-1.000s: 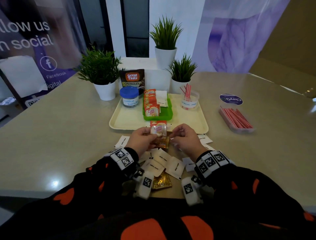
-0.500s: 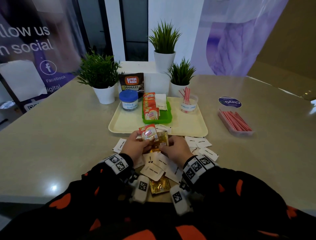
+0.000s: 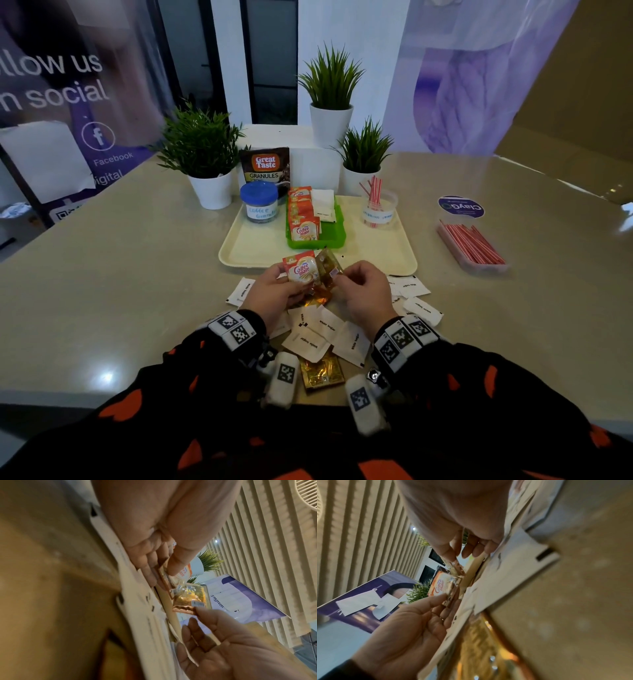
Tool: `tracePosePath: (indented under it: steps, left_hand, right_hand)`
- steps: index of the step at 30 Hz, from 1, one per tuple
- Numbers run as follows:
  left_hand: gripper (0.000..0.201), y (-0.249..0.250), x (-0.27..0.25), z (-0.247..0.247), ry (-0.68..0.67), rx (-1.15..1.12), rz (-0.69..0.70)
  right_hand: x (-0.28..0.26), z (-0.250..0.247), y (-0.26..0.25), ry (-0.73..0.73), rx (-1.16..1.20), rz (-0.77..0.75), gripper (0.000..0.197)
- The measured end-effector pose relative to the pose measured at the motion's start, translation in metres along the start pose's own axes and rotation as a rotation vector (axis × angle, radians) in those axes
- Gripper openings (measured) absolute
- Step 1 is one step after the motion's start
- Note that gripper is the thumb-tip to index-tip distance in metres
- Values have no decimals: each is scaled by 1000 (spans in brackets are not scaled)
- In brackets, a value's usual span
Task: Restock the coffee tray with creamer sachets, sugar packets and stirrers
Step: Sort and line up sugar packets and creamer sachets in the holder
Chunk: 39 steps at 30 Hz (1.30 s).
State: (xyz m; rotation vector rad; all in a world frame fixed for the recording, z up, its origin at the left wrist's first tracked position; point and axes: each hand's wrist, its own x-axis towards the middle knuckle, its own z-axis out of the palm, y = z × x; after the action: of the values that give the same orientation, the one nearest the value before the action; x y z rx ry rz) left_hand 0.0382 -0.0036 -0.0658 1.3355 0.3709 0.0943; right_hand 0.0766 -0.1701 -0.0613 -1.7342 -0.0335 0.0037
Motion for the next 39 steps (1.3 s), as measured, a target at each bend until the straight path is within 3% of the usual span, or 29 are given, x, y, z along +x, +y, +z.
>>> tracePosePath:
  steps: [5, 11, 14, 19, 21, 24, 29, 34, 37, 39]
  left_hand:
    - [21, 5, -4, 1, -29, -14, -10]
    - [27, 8, -2, 0, -30, -80, -63]
    - [28, 3, -3, -2, -104, -8, -13]
    - [29, -3, -1, -3, -56, 65, 39]
    - [25, -2, -1, -2, -13, 55, 42]
    - [24, 0, -1, 1, 72, -40, 30]
    - [20, 3, -3, 5, 110, -130, 40]
    - [21, 2, -3, 3, 138, -109, 57]
    - [23, 2, -2, 3, 134, -71, 50]
    - [28, 3, -1, 3, 101, -74, 23]
  right_hand:
    - [-5, 12, -5, -192, -129, -118, 17]
    - [-9, 17, 2, -323, -293, -41, 22]
    - [-10, 20, 3, -361, -397, -26, 24]
    - [-1, 15, 7, -203, -353, 9, 19]
    - [3, 12, 8, -142, -375, 16, 31]
    - [6, 12, 10, -164, -493, 24, 44]
    - [8, 18, 13, -205, -566, 46, 33]
    - [7, 13, 1, -101, -312, 94, 17]
    - [6, 5, -10, -16, -180, -17, 10]
    - [2, 4, -17, -17, -70, -93, 16]
